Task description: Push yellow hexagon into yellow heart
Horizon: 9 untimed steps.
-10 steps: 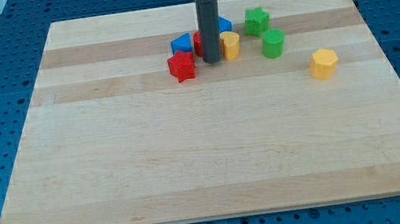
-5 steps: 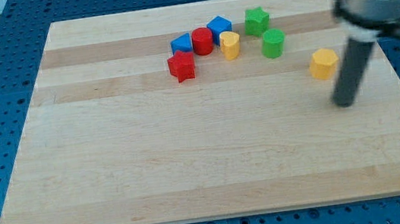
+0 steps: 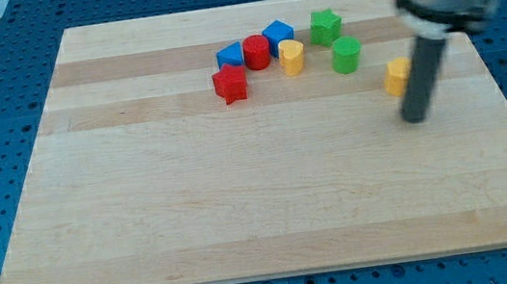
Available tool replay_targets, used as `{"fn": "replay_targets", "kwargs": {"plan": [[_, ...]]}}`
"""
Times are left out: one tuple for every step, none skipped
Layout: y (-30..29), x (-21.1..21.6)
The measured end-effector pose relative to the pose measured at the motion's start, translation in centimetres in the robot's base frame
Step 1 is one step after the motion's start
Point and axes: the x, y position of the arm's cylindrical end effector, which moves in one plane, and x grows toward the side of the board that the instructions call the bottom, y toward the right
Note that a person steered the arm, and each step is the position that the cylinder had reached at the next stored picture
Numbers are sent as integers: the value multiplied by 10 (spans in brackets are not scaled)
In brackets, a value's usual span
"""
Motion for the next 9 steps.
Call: {"fn": "replay_targets", "kwargs": {"plan": [[35, -30], [35, -58], [-14, -61], [-75, -61], [-129, -61], [-141, -56], [-155, -30], [-203, -20], [-203, -32]]}}
